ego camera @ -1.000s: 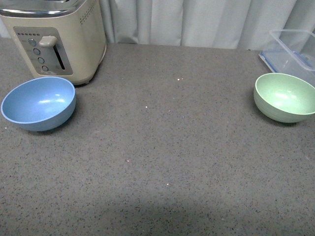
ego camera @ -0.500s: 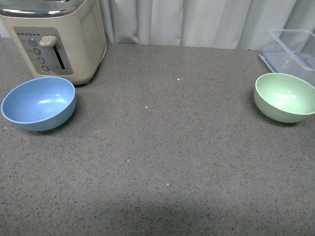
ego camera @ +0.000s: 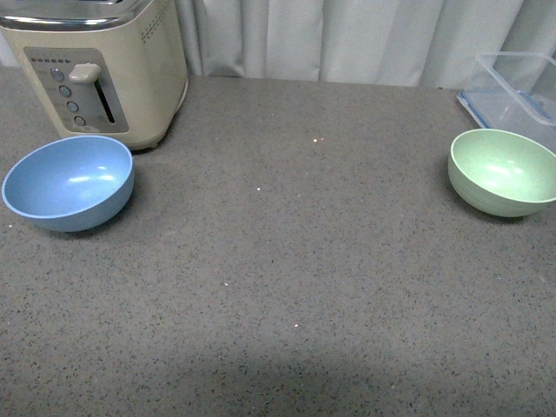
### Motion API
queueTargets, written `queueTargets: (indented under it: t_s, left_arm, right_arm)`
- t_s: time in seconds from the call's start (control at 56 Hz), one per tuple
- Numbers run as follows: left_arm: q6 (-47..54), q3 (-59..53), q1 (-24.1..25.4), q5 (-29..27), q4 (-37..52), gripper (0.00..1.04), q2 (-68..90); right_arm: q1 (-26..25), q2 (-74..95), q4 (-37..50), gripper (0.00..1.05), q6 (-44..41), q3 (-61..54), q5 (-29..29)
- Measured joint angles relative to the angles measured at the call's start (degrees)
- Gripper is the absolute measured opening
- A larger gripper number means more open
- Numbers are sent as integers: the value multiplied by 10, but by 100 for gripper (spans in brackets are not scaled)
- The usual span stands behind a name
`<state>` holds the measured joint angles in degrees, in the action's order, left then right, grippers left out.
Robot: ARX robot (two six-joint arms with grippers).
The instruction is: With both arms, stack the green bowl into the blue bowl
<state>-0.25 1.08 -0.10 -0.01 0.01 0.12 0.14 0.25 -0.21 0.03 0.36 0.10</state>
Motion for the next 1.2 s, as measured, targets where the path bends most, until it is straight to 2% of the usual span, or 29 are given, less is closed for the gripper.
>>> queueTargets:
  t_s: [1.196]
  left_arm:
    - [0,0,0,0,0,98,0]
  right_arm:
    - [0,0,0,96,0,0,0]
